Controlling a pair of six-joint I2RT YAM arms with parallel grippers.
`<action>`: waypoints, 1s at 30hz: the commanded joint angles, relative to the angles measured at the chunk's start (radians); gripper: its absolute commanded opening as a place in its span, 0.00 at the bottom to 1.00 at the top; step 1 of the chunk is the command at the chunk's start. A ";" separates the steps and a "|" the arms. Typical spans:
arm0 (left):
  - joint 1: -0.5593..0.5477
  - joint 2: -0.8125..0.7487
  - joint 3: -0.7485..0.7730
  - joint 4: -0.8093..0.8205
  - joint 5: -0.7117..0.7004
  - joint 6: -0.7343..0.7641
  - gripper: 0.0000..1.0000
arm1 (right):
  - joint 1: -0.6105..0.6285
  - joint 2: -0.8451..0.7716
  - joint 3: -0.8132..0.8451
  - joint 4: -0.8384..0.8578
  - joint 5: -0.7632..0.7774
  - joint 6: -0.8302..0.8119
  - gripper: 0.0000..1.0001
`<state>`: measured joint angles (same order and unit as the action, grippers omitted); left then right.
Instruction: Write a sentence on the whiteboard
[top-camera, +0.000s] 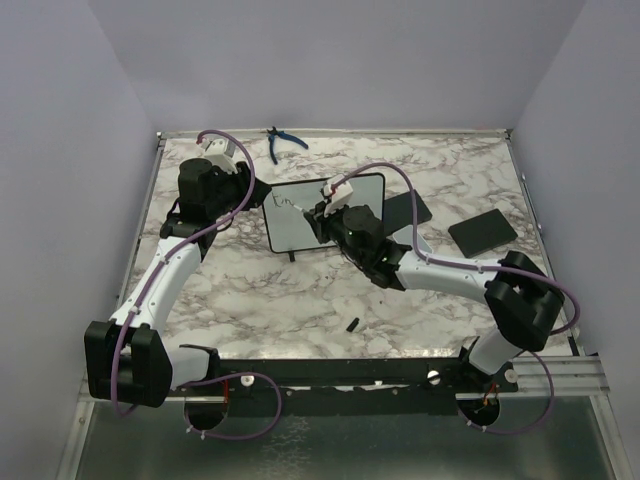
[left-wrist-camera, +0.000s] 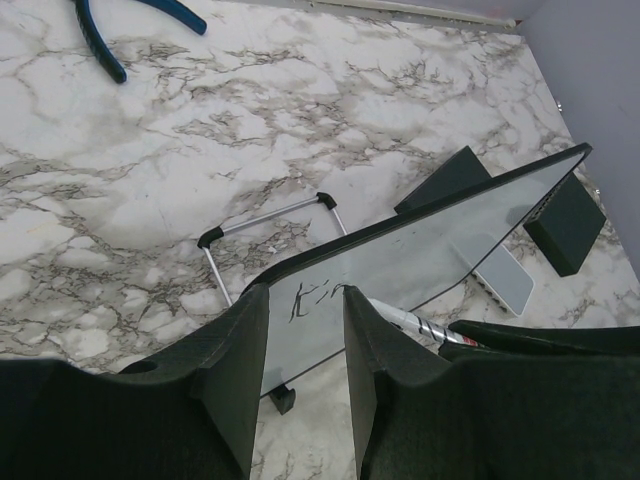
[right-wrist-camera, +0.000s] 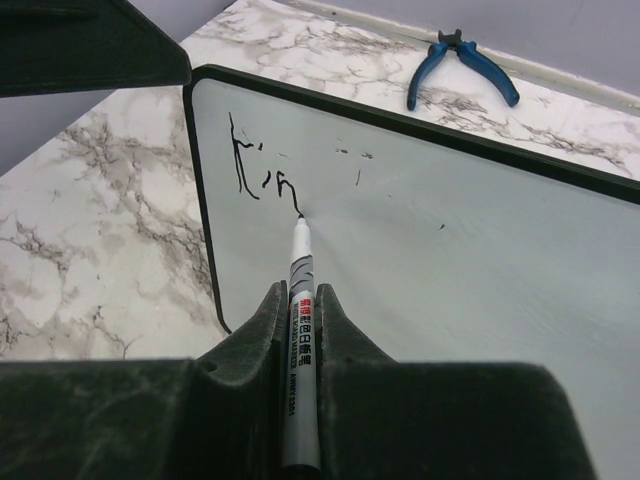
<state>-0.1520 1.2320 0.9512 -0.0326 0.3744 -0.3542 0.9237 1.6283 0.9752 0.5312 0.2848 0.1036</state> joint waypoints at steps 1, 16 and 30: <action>-0.004 -0.025 -0.011 0.007 0.009 0.013 0.37 | 0.005 -0.071 -0.037 0.033 -0.039 -0.014 0.00; -0.004 -0.026 -0.014 0.007 0.009 0.012 0.37 | 0.006 -0.060 -0.020 0.024 0.011 -0.011 0.00; -0.005 -0.022 -0.015 0.007 0.018 0.012 0.37 | 0.006 -0.019 0.018 0.012 0.037 -0.020 0.00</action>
<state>-0.1520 1.2297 0.9512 -0.0326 0.3744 -0.3542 0.9237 1.5879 0.9565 0.5343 0.2893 0.1009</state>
